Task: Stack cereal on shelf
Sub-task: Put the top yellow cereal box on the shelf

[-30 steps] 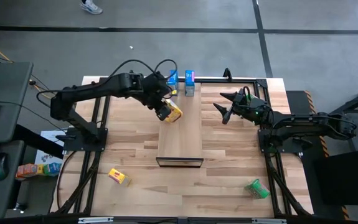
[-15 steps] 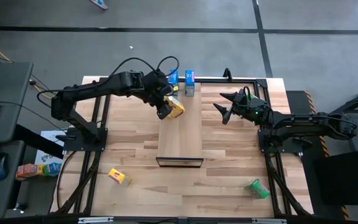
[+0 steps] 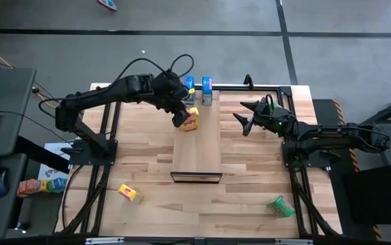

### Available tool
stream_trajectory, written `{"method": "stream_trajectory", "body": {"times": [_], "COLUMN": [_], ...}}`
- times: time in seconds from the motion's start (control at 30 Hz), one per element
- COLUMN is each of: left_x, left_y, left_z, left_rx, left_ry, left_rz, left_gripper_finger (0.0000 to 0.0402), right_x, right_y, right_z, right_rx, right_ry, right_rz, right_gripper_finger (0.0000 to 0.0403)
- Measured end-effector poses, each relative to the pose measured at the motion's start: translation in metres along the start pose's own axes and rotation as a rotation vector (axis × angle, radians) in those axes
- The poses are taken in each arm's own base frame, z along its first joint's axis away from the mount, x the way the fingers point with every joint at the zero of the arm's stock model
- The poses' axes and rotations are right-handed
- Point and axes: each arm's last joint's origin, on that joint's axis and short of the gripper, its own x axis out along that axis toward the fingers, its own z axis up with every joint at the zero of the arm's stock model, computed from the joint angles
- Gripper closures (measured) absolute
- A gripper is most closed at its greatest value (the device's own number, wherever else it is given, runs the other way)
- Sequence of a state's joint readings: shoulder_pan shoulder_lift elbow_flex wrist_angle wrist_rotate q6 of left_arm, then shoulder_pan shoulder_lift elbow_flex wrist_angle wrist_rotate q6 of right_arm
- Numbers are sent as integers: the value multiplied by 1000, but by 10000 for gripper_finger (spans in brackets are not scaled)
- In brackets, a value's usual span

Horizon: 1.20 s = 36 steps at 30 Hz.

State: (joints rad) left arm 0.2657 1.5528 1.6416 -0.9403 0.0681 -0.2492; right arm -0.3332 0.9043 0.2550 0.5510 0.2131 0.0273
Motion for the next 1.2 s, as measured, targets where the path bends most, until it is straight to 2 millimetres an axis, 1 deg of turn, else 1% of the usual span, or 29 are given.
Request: {"method": "stream_trajectory", "body": {"times": [0.07, 0.17, 0.27, 0.37, 0.43, 0.5, 0.57, 0.63, 0.73, 0.77, 0.8, 0.83, 0.9, 1.0, 1.1, 1.2], "left_x": [-8, -25, -38, -48, -51, -52, -54, -55, -51, -50, -48, -46, -38, -17, 2, 14], "left_y": [-2, -5, -8, -11, -14, -16, -19, -19, -16, -14, -12, -9, -3, 6, 14, 24], "left_z": [6, 14, 15, 7, 0, -11, -23, -38, -61, -69, -77, -85, -99, -118, -128, -131], "left_rx": [2, 51, 96, 147, 171, 196, 216, 234, 246, 245, 245, 243, 245, 265, 286, 272], "left_ry": [-26, -57, -52, -26, -38, -48, -90, -126, -210, -244, -274, -308, -363, -432, -484, -478], "left_rz": [-6, -20, -21, 40, 123, 185, 210, 218, 198, 186, 178, 172, 165, 166, 172, 203], "left_gripper_finger": [191, 194, 201, 219, 239, 266, 298, 333, 385, 393, 395, 393, 392, 400, 400, 401], "right_x": [0, 0, 0, 0, 0, -2, -4, -6, -5, -5, -5, -4, 0, 11, 28, 47], "right_y": [0, 0, 0, 1, 4, 10, 18, 26, 38, 42, 47, 52, 61, 76, 93, 106], "right_z": [-1, -1, -1, 1, 4, 7, 9, 12, 28, 33, 39, 44, 50, 52, 50, 48], "right_rx": [-1, -3, 1, 26, 24, -1, -53, -98, -115, -120, -128, -132, -135, -146, -167, -181], "right_ry": [5, 13, 12, -7, -35, -66, -100, -113, -117, -115, -118, -119, -115, -81, -35, 5], "right_rz": [0, 0, 0, 38, 127, 215, 263, 286, 298, 307, 323, 339, 363, 398, 425, 446], "right_gripper_finger": [114, 114, 114, 114, 118, 133, 162, 209, 313, 354, 377, 387, 381, 395, 396, 401]}}
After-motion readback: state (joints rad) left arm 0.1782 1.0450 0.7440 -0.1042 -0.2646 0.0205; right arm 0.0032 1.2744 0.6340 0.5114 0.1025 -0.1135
